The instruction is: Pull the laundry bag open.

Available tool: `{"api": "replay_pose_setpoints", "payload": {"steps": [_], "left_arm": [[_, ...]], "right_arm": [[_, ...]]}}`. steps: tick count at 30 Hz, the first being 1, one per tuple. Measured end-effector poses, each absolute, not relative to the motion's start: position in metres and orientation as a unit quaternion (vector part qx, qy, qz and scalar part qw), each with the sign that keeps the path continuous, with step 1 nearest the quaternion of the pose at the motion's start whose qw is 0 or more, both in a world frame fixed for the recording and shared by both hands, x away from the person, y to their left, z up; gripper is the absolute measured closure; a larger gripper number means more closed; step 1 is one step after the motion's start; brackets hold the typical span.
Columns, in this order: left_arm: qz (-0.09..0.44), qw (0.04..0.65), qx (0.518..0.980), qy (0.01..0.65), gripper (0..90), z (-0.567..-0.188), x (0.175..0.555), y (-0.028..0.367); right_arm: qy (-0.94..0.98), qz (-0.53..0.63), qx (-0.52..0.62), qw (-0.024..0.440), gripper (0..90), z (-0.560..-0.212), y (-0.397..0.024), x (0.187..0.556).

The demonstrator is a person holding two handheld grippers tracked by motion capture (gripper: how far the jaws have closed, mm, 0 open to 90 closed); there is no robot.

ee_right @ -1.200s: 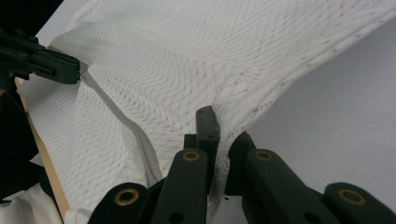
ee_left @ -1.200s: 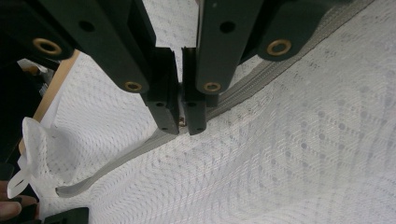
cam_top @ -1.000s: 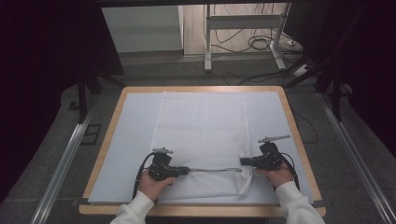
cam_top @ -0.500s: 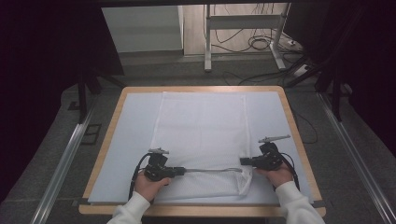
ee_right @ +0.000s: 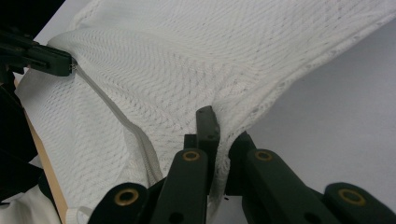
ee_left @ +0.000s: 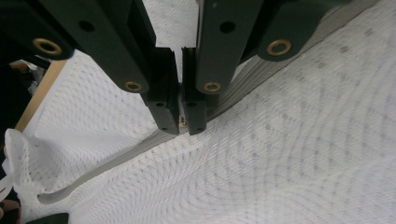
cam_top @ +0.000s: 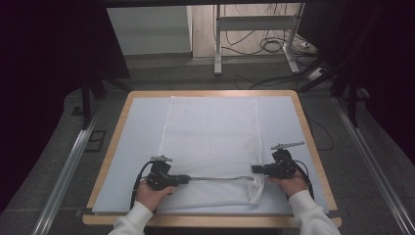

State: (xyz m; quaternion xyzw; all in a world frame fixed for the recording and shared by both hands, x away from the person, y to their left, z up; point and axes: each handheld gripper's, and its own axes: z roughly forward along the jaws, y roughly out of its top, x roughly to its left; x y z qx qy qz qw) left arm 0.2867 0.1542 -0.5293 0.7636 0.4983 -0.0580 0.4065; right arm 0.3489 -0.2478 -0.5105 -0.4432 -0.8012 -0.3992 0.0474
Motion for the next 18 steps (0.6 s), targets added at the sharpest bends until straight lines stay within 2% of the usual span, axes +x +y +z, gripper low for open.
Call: {"api": "replay_pose_setpoints", "payload": {"steps": [18], "left_arm": [[-0.056, 0.411, 0.752, 0.512, 86.8, -0.529, 0.285, 0.171]], "right_arm": [[-0.802, -0.399, -0.443, 0.047, 87.5, -0.511, -0.247, 0.349]]}}
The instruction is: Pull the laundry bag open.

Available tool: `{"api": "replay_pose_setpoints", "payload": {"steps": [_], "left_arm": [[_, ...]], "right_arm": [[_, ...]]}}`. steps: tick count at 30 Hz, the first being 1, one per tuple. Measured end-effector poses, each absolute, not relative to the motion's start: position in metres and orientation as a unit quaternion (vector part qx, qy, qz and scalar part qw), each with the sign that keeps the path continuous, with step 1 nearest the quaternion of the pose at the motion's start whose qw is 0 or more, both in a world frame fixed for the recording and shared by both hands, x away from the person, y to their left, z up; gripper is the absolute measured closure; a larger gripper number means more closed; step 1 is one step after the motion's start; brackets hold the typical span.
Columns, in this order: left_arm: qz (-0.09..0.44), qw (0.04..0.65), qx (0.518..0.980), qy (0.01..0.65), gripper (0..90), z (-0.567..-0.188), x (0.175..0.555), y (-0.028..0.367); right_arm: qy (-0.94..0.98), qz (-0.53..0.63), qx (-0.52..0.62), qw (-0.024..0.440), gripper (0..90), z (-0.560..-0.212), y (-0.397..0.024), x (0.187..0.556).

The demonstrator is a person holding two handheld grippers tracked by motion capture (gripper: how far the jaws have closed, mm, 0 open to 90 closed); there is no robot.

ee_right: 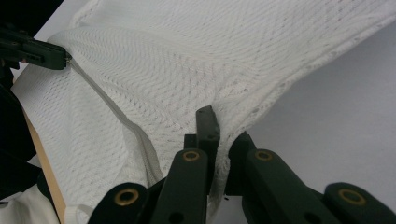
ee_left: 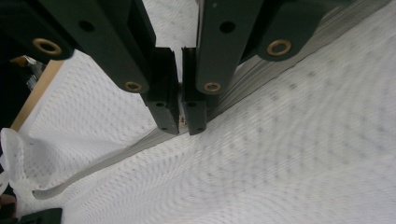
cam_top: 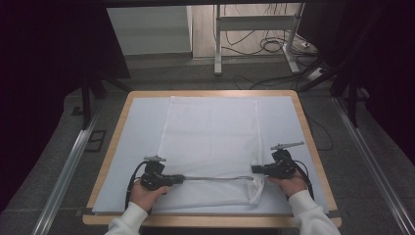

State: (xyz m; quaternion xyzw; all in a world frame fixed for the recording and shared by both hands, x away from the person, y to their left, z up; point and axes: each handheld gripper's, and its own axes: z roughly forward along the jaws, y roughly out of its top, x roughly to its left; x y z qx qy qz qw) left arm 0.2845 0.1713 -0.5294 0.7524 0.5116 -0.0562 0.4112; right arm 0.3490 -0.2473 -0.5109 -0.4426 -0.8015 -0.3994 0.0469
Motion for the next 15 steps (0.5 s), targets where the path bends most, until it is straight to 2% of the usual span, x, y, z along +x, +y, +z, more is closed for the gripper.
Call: {"api": "replay_pose_setpoints", "payload": {"steps": [15], "left_arm": [[-0.056, 0.415, 0.743, 0.522, 86.8, -0.530, 0.281, 0.188]], "right_arm": [[-0.801, -0.401, -0.442, 0.047, 87.5, -0.511, -0.247, 0.349]]}}
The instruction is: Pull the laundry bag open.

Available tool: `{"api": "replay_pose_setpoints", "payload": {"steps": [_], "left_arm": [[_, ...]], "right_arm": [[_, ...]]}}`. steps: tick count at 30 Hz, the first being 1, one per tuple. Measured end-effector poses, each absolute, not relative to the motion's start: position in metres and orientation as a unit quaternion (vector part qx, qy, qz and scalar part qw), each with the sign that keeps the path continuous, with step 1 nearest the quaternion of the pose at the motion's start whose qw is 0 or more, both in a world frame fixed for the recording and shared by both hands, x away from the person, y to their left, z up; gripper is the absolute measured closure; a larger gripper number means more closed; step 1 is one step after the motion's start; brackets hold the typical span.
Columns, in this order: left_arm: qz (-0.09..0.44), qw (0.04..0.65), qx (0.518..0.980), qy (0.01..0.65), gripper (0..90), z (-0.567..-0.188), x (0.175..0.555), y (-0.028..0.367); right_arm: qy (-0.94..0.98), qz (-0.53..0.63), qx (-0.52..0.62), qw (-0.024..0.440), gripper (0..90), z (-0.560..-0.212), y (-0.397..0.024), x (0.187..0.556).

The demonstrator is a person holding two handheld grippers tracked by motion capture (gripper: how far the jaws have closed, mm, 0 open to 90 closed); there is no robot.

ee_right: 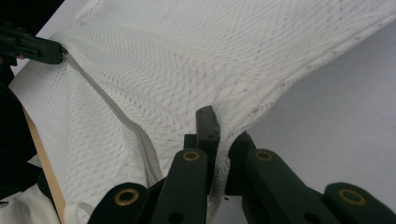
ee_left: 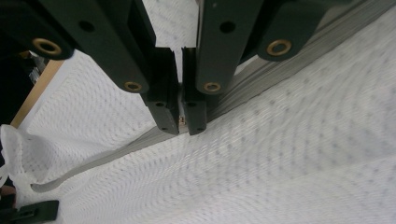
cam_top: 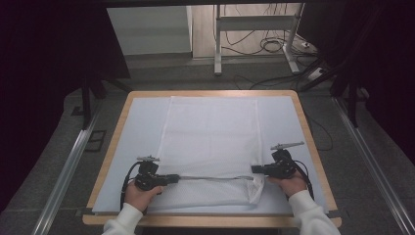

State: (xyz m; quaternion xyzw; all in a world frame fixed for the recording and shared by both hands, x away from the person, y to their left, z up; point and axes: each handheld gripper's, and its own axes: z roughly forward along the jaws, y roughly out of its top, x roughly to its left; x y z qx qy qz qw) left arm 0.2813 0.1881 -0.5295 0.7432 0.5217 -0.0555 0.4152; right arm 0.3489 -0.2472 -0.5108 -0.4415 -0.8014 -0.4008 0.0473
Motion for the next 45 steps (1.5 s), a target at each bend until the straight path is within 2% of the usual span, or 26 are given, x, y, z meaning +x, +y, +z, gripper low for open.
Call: {"api": "replay_pose_setpoints", "payload": {"steps": [45], "left_arm": [[-0.036, 0.430, 0.711, 0.555, 86.8, -0.529, 0.269, 0.243]], "right_arm": [[-0.802, -0.401, -0.441, 0.043, 87.5, -0.510, -0.248, 0.349]]}}
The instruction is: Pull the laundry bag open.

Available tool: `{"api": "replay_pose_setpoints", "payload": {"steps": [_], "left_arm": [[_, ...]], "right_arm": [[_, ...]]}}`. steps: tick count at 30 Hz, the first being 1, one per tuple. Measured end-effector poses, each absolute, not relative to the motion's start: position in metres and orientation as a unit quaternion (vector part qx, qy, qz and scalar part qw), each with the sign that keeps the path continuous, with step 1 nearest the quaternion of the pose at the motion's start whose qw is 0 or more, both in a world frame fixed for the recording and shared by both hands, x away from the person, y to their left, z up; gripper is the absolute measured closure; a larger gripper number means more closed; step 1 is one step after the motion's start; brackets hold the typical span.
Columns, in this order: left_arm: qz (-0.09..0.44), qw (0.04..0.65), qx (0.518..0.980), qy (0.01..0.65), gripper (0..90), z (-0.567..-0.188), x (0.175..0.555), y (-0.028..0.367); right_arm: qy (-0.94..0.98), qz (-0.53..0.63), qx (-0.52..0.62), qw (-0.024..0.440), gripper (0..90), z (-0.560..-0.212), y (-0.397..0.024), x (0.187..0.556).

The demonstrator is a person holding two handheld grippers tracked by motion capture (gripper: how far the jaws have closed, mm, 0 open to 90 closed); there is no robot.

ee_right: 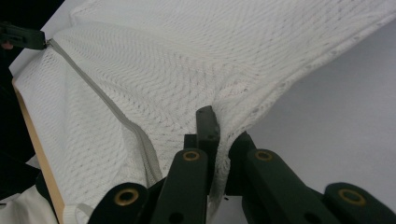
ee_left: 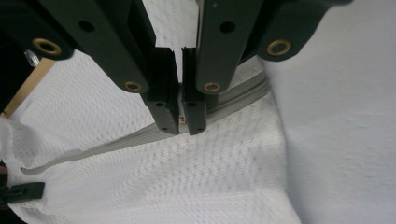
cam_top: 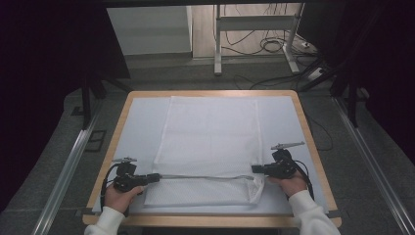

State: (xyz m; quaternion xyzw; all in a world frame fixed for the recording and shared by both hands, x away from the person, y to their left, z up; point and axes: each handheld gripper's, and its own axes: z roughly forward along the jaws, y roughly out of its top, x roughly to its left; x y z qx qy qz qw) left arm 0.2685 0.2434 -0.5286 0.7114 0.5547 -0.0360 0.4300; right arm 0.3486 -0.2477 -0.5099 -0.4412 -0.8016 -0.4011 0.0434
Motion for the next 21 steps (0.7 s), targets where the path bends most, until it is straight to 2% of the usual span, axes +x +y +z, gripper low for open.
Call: {"api": "replay_pose_setpoints", "payload": {"steps": [21], "left_arm": [[-0.022, 0.426, 0.701, 0.571, 86.8, -0.530, 0.265, 0.263]], "right_arm": [[-0.803, -0.401, -0.439, 0.044, 87.5, -0.510, -0.248, 0.349]]}}
